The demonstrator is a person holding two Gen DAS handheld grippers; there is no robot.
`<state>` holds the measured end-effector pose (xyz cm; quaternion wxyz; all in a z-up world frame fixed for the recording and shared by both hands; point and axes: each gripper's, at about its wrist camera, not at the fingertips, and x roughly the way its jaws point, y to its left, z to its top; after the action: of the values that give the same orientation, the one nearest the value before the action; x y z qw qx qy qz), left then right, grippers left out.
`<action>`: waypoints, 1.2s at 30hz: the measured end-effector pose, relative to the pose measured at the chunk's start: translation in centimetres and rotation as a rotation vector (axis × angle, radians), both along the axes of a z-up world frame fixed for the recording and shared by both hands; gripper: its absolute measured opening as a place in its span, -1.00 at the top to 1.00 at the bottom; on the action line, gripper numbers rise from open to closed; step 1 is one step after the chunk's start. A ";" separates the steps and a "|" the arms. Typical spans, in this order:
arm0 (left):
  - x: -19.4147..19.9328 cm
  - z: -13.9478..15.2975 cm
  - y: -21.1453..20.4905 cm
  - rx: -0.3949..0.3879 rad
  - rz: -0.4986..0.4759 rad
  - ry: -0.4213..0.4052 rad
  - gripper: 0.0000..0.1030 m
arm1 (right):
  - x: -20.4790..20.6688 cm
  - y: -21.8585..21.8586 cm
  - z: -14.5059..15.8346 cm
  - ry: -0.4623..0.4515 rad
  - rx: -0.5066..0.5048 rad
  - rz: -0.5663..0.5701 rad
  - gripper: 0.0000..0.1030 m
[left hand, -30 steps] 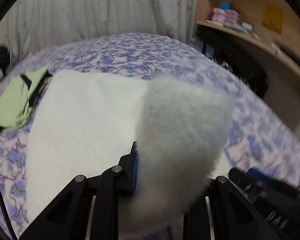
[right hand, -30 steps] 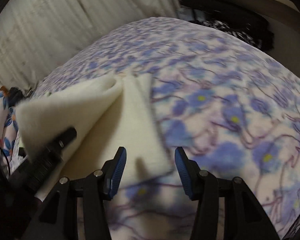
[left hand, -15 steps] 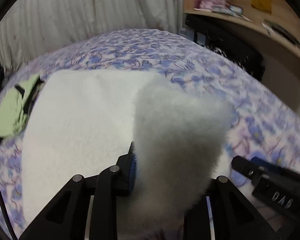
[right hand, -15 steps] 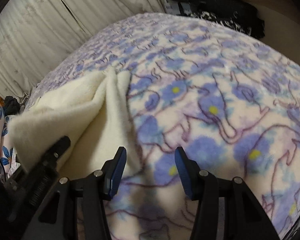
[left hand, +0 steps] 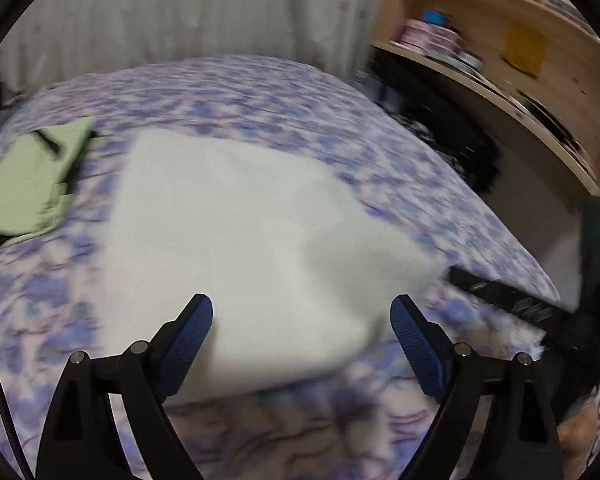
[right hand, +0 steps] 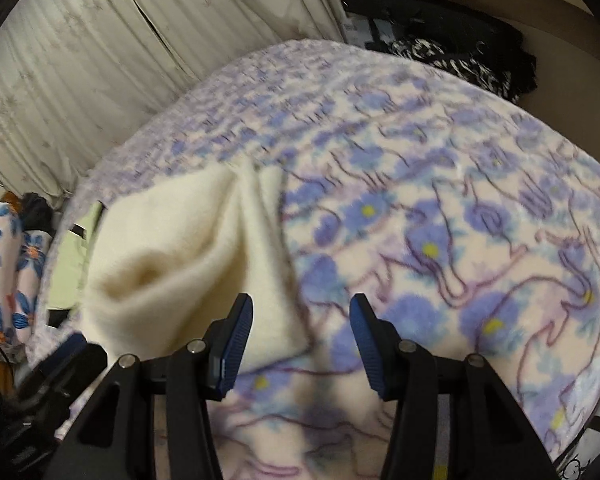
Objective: Fold large clothes
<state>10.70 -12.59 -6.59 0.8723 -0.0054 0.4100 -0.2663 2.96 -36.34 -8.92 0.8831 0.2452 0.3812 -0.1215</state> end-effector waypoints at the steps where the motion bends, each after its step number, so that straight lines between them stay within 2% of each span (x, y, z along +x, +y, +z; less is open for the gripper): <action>1: 0.2 0.0 0.9 0.006 0.023 0.004 -0.74 | 0.3 0.3 0.7 -0.022 0.018 0.028 -0.12; 4: 1.3 -0.5 3.7 0.074 0.124 0.019 -0.74 | 1.8 1.5 2.4 -0.043 0.033 0.106 -0.19; 7: 2.5 -1.4 6.2 0.099 0.201 0.050 -0.74 | 4.6 2.8 2.9 -0.012 0.102 0.218 -0.20; 10: 3.5 -2.2 7.9 0.094 0.238 0.082 -0.74 | 8.2 3.4 1.5 0.112 0.201 0.283 -0.20; 13: 4.4 -3.0 8.8 0.090 0.257 0.117 -0.74 | 10.7 3.4 -0.3 0.210 0.206 0.281 -0.20; 16: 5.0 -3.8 9.2 0.074 0.257 0.139 -0.74 | 12.6 3.4 -2.1 0.233 0.237 0.321 -0.19; 17: 5.0 -4.0 9.2 0.077 0.254 0.142 -0.74 | 13.5 3.5 -3.0 0.252 0.232 0.337 -0.08; 18: 5.2 -4.3 9.1 0.084 0.250 0.147 -0.74 | 14.0 3.6 -3.7 0.269 0.240 0.354 0.25; 19: 5.4 -4.6 9.0 0.087 0.243 0.147 -0.73 | 14.5 3.6 -4.3 0.275 0.250 0.368 0.40; 22: 6.1 -4.9 9.0 0.080 0.231 0.161 -0.74 | 14.4 3.8 -4.1 0.227 0.198 0.384 0.58; 24: 6.5 -4.8 8.8 0.075 0.228 0.163 -0.74 | 13.1 3.5 -2.1 0.131 0.170 0.387 0.67; 27: 6.7 -4.2 8.5 0.047 0.215 0.151 -0.74 | 10.3 3.3 1.6 -0.040 0.115 0.410 0.70; 29: 6.5 -3.9 7.9 0.034 0.192 0.131 -0.74 | 9.5 3.5 2.2 -0.071 0.034 0.415 0.70; 32: 6.7 -4.8 6.4 0.033 0.153 0.148 -0.74 | 10.1 2.5 -0.9 0.002 -0.013 0.370 0.70; 34: 7.2 -6.6 5.2 0.021 0.115 0.206 -0.74 | 10.3 1.1 -4.5 0.065 0.026 0.328 0.70; 36: 7.6 -8.3 4.7 -0.004 0.103 0.281 -0.78 | 9.4 0.1 -6.6 0.040 0.087 0.295 0.71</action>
<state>18.30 -7.93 -14.93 0.8189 -0.0655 0.5265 -0.2186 12.36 -36.23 -15.53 0.8722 0.2220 0.4354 0.0211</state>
